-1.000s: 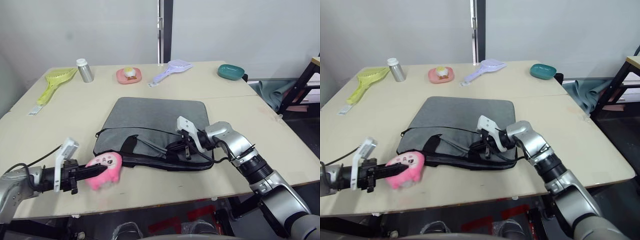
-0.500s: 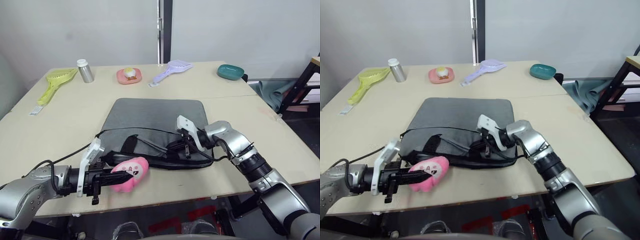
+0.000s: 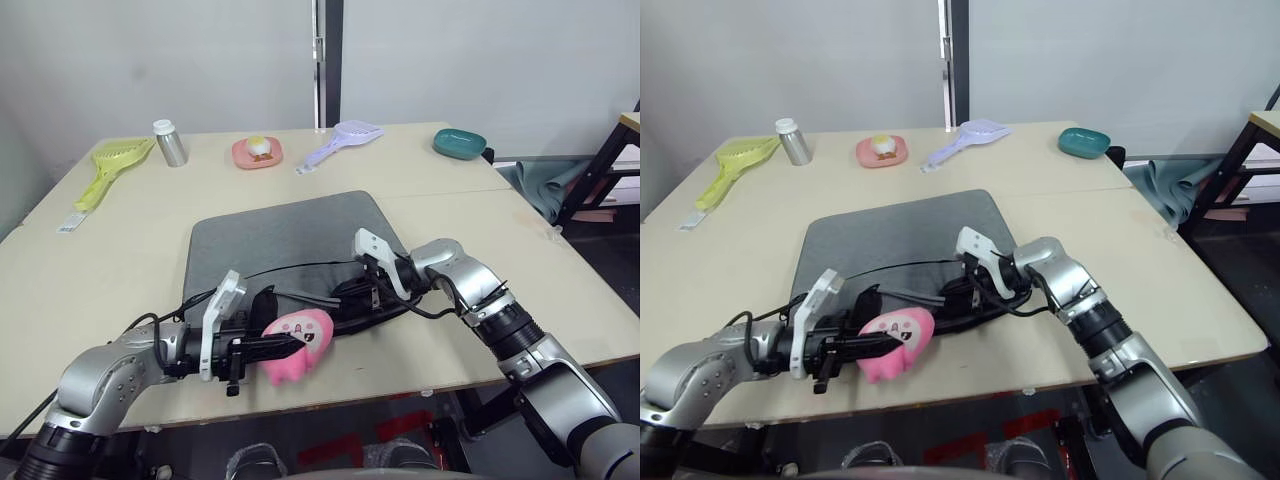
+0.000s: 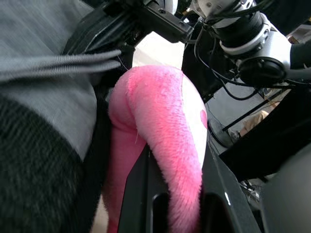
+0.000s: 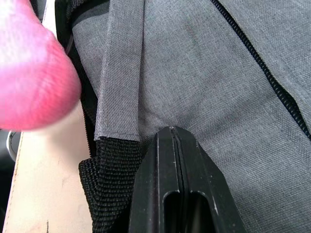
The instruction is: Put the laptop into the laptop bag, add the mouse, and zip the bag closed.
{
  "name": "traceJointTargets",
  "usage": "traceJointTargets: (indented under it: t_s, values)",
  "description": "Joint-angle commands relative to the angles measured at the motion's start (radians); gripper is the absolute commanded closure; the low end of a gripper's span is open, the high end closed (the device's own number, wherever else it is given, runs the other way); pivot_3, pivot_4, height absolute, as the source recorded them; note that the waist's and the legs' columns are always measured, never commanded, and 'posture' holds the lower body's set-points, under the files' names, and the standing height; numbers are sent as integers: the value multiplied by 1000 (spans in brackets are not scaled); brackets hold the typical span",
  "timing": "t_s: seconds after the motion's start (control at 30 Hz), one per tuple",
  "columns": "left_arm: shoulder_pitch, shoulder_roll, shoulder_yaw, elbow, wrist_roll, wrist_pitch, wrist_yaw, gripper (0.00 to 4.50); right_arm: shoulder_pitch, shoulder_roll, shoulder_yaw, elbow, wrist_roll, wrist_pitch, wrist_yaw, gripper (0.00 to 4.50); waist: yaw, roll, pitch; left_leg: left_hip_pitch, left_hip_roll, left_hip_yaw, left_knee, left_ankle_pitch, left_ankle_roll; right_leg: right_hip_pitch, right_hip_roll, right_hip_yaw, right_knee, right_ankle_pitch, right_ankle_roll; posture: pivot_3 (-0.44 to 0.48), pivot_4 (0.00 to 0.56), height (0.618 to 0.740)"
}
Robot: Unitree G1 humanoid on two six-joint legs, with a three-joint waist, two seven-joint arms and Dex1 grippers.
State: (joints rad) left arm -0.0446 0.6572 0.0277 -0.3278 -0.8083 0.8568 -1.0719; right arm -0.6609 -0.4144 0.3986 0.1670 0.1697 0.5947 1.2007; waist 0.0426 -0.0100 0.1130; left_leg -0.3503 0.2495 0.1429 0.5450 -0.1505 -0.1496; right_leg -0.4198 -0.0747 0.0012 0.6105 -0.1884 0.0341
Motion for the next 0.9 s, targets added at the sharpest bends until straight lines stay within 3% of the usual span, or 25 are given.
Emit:
traceJointTargets:
  t_s: [0.03, 0.33, 0.9]
  values:
    - [-23, -22, -63, -5, 31, -32, 1, 4287, 25, -11, 60, 42, -36, 36, 2, 4500, 1, 0, 0, 0, 0, 0, 0, 0, 0, 0, 0, 0, 0, 0, 0, 0, 150, 740]
    - [-107, -120, -147, 61, 96, -68, 33, 4287, 15, -6, 63, 50, -39, 32, 6, 4500, 4, 1, 0, 0, 0, 0, 0, 0, 0, 0, 0, 0, 0, 0, 0, 0, 150, 740]
    - [-278, -279, -203, 202, 171, -68, 88, 4287, 3, -3, 61, 63, -41, 26, 9, 4500, 8, 1, 0, 0, -1, 0, 3, 0, 1, 0, -1, 0, 2, 0, 0, 0, 150, 740]
